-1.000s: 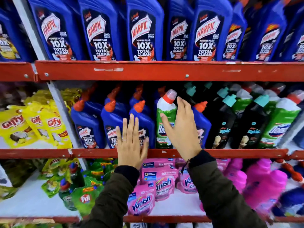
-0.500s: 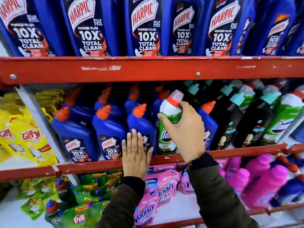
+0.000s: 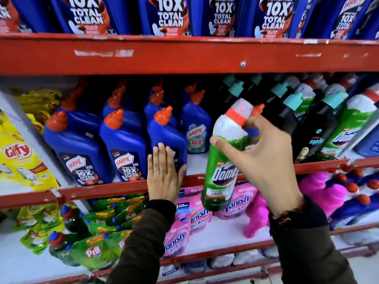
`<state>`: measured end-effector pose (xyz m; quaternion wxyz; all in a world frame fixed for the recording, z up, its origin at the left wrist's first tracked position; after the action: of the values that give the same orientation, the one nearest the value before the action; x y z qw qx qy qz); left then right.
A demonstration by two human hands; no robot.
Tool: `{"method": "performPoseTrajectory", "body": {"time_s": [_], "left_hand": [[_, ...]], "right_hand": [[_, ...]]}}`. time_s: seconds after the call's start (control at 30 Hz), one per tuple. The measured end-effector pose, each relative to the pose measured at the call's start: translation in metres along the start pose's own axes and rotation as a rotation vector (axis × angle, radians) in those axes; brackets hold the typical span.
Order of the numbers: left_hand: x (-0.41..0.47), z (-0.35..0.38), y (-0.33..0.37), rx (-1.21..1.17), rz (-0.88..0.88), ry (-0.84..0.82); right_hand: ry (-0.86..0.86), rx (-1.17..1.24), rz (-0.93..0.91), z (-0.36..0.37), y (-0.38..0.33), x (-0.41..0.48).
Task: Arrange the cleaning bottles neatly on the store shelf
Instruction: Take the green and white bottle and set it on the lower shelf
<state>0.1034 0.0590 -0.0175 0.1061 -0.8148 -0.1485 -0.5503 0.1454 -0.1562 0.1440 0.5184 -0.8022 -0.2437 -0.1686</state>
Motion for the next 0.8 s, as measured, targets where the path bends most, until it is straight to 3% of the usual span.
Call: {"method": "performPoseTrajectory", "body": {"time_s": [0.13,0.4,0.8], "left_hand": [[-0.001,0.001,-0.001,0.006,0.007,-0.011],[-0.006,0.002,-0.002,0.018,0.021,-0.025],[-0.005,0.001,-0.002,0.008,0.033,-0.043]], "right_hand": [[-0.200,-0.095,0.139,0.035,0.068,-0.036],[-0.379,-0.092,0.320,0.114,0.201,-0.120],[-0.499,-0.210,0.331,0.130,0.216,-0.136]]}}
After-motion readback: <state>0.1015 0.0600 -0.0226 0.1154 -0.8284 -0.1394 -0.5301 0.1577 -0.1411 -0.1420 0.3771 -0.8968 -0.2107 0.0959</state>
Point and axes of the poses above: each hand's wrist, its own x-axis towards the middle knuckle, its own z-axis out of the palm, y = z × x, the point moved 8 cm from there along x, towards the middle knuckle, and after that the axes turned 6 degrees about x, right-handed, at the moved point
